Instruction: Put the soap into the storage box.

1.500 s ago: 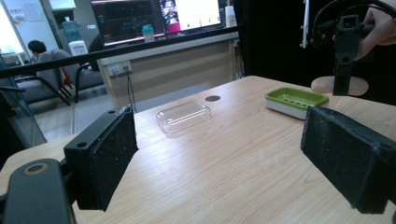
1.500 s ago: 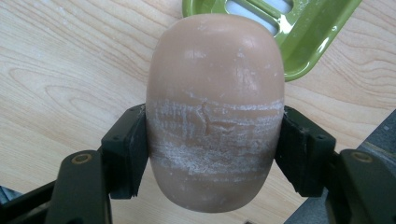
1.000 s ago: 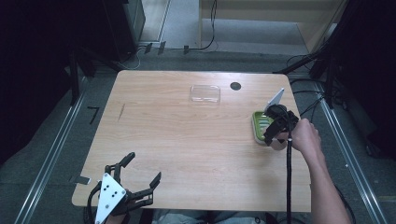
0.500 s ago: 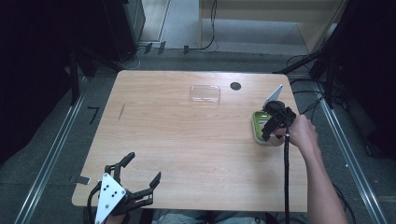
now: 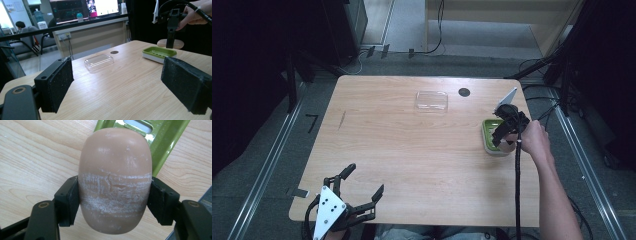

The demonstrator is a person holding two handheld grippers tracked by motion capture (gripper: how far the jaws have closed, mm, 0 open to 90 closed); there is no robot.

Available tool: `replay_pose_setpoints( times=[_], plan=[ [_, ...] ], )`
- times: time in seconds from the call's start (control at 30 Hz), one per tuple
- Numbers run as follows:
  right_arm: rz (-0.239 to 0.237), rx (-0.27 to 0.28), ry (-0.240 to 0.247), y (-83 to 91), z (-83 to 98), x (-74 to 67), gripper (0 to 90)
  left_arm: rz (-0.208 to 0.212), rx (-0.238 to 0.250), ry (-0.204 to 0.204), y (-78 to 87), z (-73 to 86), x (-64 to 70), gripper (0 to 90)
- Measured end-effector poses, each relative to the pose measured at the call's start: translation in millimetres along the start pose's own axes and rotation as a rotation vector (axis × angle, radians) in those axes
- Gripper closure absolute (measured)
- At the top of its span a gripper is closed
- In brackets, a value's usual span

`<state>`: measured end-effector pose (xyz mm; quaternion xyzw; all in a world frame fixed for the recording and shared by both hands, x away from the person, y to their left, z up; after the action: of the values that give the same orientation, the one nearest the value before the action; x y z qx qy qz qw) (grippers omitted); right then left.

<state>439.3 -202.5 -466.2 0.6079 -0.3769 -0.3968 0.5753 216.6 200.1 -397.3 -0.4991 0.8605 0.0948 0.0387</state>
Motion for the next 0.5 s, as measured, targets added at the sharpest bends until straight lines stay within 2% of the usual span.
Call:
replay_pose_setpoints(
  times=[0.5],
  plan=[
    [-0.009, 0.018, -0.021, -5.5, -15.0, 4.1, 33.5, -0.004, -0.001, -0.001, 1.2, 0.2, -0.7, 11.3]
  ],
)
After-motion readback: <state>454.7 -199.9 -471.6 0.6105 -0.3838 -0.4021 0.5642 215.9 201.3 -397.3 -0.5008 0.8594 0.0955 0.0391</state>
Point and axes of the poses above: each handheld gripper's, and its own axes: y roughly backward along the jaws, z roughly out of its underside, x roughly to its right, the point moved 7 cm from there along -y, roughly forward along the jaws
